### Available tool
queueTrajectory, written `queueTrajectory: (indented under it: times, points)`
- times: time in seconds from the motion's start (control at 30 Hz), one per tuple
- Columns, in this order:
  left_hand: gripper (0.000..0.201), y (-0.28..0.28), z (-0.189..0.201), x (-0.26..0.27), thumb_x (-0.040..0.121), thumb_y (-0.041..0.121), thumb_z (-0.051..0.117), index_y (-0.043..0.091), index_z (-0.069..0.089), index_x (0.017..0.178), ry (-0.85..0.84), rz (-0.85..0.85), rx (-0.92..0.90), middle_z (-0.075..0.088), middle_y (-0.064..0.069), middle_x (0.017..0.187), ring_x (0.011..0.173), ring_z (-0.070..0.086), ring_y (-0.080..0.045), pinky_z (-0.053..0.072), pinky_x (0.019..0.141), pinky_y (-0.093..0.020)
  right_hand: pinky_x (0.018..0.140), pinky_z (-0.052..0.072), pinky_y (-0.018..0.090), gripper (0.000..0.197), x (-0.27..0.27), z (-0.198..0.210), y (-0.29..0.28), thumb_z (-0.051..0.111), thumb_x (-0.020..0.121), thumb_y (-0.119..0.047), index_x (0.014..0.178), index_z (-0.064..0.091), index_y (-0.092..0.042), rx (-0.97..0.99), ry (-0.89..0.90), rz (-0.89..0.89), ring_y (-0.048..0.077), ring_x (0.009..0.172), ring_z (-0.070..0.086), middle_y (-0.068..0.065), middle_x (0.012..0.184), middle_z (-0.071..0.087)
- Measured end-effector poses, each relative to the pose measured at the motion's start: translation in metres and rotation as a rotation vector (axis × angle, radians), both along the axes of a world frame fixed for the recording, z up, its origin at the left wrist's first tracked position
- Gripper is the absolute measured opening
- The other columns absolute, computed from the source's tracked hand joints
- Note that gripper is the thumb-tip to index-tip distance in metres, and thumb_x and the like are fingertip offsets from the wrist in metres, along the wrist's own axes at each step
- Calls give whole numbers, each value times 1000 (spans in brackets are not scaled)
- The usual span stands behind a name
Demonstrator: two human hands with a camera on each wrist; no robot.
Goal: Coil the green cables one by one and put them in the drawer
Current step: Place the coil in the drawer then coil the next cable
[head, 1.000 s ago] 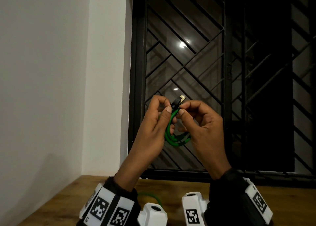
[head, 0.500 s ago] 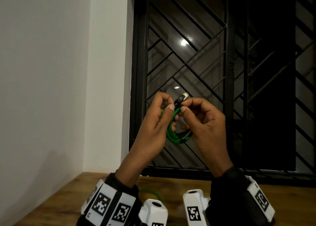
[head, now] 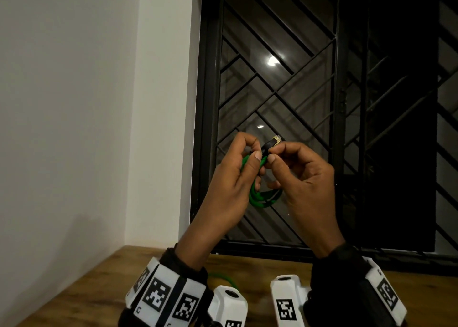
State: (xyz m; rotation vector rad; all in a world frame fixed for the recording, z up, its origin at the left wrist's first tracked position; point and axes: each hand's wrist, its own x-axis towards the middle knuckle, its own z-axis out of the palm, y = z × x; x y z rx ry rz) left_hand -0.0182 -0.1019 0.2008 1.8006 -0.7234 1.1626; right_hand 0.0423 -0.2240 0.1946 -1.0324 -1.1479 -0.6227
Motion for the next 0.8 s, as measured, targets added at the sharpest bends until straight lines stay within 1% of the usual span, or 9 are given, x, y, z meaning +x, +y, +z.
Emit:
queueTrajectory:
  times: [0.17,0.23,0.37,0.43,0.53,0.6,0.63,0.7,0.8]
  points:
    - [9,1,0,0,105,20,42,14,48,105,0,4,11,54,3,78,69,54,-11,48,64,-32,66,54,20,16,2,1,0,63,94,-3,97,69,-18,4,-23,-10,10,83,71,-3,93,73]
    - [9,1,0,0,105,19,42,13,48,105,-2,2,9,53,3,79,70,54,-9,48,64,-29,65,55,20,15,3,1,0,64,93,-5,97,70,-18,8,-25,-5,11,84,71,-2,94,73]
    - [9,1,2,-1,105,16,42,9,48,106,-6,-12,6,53,-1,82,71,55,-7,49,64,-27,61,58,25,8,5,1,2,66,89,-15,93,72,-20,34,-15,-4,20,90,71,0,100,67]
    - [10,1,2,-2,105,17,43,10,49,106,9,-20,2,54,-4,84,72,56,-8,49,65,-26,61,59,24,7,6,2,1,66,87,-19,90,72,-20,48,1,1,19,89,71,0,102,63]
    - [9,0,1,-2,105,16,43,12,49,109,32,-35,-21,56,-9,89,76,57,-13,51,69,-27,62,59,23,9,7,2,1,66,85,-19,92,71,-15,56,16,8,16,86,69,7,104,62]
    - [10,0,1,-3,104,15,44,14,48,114,46,-43,-30,57,-11,96,80,59,-21,53,73,-30,63,60,24,11,8,2,1,66,85,-18,93,71,-13,60,17,6,17,86,69,11,105,61]
    - [12,0,2,-4,104,15,45,15,48,116,55,-44,-28,57,-10,101,85,60,-25,54,76,-31,64,60,26,11,8,2,2,66,86,-18,93,71,-12,64,18,7,18,87,69,12,105,61]
    - [17,0,2,-6,104,16,46,17,45,121,69,-45,-17,56,-5,110,94,61,-25,55,81,-32,66,61,27,11,8,2,2,67,85,-18,91,71,-10,76,29,20,19,87,69,13,104,62]
    - [21,2,3,-6,103,17,48,20,43,123,48,-11,7,56,2,114,96,63,-13,56,77,-29,65,59,23,9,6,3,1,68,84,-16,88,72,-9,73,33,-6,15,85,70,8,99,66]
